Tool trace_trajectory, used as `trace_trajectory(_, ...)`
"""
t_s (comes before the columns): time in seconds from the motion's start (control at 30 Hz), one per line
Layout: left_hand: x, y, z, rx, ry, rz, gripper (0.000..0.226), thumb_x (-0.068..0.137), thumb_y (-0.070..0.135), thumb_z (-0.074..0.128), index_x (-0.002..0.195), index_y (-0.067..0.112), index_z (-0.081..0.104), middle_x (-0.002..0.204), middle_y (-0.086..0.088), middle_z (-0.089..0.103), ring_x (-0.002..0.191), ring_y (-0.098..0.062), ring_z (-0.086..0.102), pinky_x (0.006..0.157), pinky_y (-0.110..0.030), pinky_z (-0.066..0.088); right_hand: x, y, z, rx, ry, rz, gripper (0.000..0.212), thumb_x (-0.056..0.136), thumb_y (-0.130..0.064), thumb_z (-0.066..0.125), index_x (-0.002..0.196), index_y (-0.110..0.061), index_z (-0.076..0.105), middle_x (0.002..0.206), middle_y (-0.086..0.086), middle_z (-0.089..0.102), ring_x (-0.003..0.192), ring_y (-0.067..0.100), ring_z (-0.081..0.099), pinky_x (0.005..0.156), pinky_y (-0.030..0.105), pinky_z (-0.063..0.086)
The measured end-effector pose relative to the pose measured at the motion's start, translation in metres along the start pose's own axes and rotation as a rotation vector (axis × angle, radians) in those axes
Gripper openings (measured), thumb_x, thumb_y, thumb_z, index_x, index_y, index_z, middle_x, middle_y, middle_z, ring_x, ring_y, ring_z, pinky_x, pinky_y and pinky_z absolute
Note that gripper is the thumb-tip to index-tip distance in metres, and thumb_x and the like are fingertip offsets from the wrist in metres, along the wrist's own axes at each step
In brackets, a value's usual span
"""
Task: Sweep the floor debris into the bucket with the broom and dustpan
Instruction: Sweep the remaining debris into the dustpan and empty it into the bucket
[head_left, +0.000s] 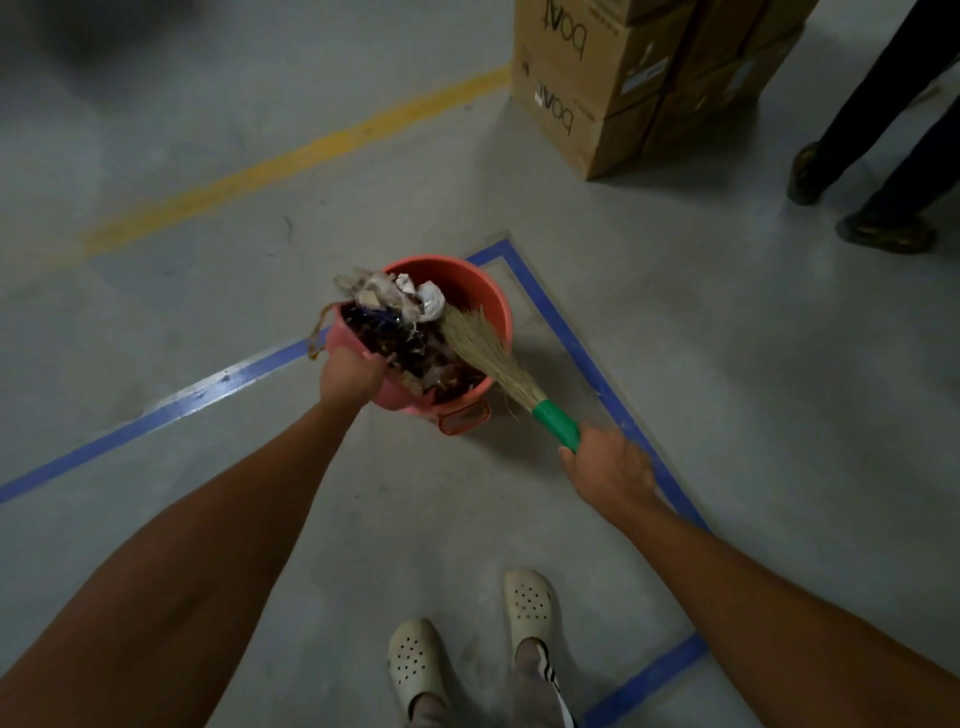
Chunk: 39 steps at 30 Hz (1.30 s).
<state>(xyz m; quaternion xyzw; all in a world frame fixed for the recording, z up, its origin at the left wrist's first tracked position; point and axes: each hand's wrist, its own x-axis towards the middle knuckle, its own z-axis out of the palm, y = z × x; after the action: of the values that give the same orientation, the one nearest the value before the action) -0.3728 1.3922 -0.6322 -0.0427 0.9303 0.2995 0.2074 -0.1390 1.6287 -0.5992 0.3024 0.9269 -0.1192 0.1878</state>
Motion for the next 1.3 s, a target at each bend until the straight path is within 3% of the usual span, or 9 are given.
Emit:
trace_trajectory(0.07,-0.001,0.01,-0.002,0.08,0.019,-0.005,0.042,0.097,0.03,0.057,0.12,-0.005,0.058,0.114,-0.027,0.065,0.107,-0.043,0.063,0.091,-0.047,0.051,0.001,-0.003,-0.005,-0.025,0.027,0.015,0.033,0.096,-0.043,0.056,0.113,-0.016,0.06,0.101,0.007,0.069,0.094,0.027,0.068,0.067,0.03,0.039)
trace_trajectory(0.13,-0.001,0.017,-0.002,0.137,-0.005,-0.012,0.042,0.096,0.03,0.057,0.121,-0.003,0.058,0.118,-0.025,0.064,0.11,-0.041,0.061,0.092,-0.045,0.05,0.003,-0.005,-0.01,-0.041,0.053,0.026,0.031,0.097,-0.042,0.055,0.113,-0.016,0.06,0.102,0.007,0.069,0.095,0.027,0.068,0.068,0.032,0.041)
trace_trajectory(0.27,-0.004,0.025,-0.005,0.183,-0.017,0.023,0.034,0.095,0.025,0.057,0.111,-0.004,0.063,0.111,-0.025,0.067,0.103,-0.041,0.064,0.084,-0.044,0.049,0.005,-0.005,-0.018,-0.059,0.086,0.034,0.028,0.097,-0.04,0.055,0.112,-0.016,0.059,0.098,0.007,0.07,0.09,0.027,0.068,0.065,0.031,0.04)
trace_trajectory(0.43,-0.011,0.033,-0.008,0.304,0.041,0.086,0.038,0.1,0.022,0.051,0.122,-0.007,0.057,0.12,-0.028,0.063,0.112,-0.044,0.06,0.092,-0.046,0.048,0.007,-0.006,-0.026,-0.069,0.075,0.047,0.029,0.096,-0.04,0.057,0.11,-0.015,0.061,0.095,0.007,0.07,0.089,0.027,0.069,0.064,0.031,0.039)
trace_trajectory(0.67,-0.016,0.042,-0.017,0.305,0.092,0.091,0.037,0.097,0.02,0.05,0.122,-0.006,0.057,0.119,-0.029,0.063,0.111,-0.045,0.06,0.091,-0.047,0.048,0.002,-0.014,-0.032,-0.018,0.086,0.053,0.032,0.095,-0.042,0.058,0.111,-0.014,0.061,0.099,0.008,0.07,0.091,0.028,0.068,0.065,0.03,0.037)
trace_trajectory(0.87,-0.024,0.051,-0.04,0.142,0.05,-0.042,0.039,0.094,0.027,0.056,0.118,-0.002,0.062,0.118,-0.025,0.065,0.11,-0.043,0.062,0.089,-0.043,0.05,-0.005,-0.019,-0.039,0.127,0.008,0.096,0.038,0.094,-0.045,0.058,0.114,-0.013,0.062,0.106,0.012,0.068,0.099,0.033,0.066,0.07,0.033,0.04)
trace_trajectory(1.0,-0.052,0.045,-0.053,0.048,0.047,-0.024,0.042,0.094,0.031,0.055,0.112,-0.006,0.064,0.11,-0.027,0.068,0.103,-0.043,0.064,0.089,-0.048,0.053,-0.022,-0.022,-0.05,0.228,-0.046,0.131,0.042,0.093,-0.048,0.058,0.114,-0.012,0.062,0.11,0.012,0.067,0.102,0.033,0.064,0.071,0.033,0.039)
trace_trajectory(1.17,-0.104,0.041,-0.073,-0.063,0.075,-0.004,0.048,0.095,0.041,0.056,0.1,-0.005,0.068,0.098,-0.027,0.071,0.094,-0.042,0.067,0.084,-0.05,0.054,-0.05,-0.023,-0.075,0.329,-0.092,0.148,0.045,0.09,-0.054,0.058,0.113,-0.015,0.062,0.107,0.013,0.067,0.099,0.034,0.065,0.073,0.035,0.046)
trace_trajectory(1.3,-0.151,0.04,-0.091,-0.184,0.108,-0.115,0.062,0.091,0.054,0.059,0.092,-0.007,0.069,0.091,-0.025,0.071,0.088,-0.041,0.068,0.082,-0.05,0.055,-0.071,-0.023,-0.096,0.358,-0.09,0.114,0.047,0.088,-0.057,0.057,0.112,-0.018,0.062,0.105,0.012,0.068,0.096,0.035,0.065,0.073,0.036,0.049)
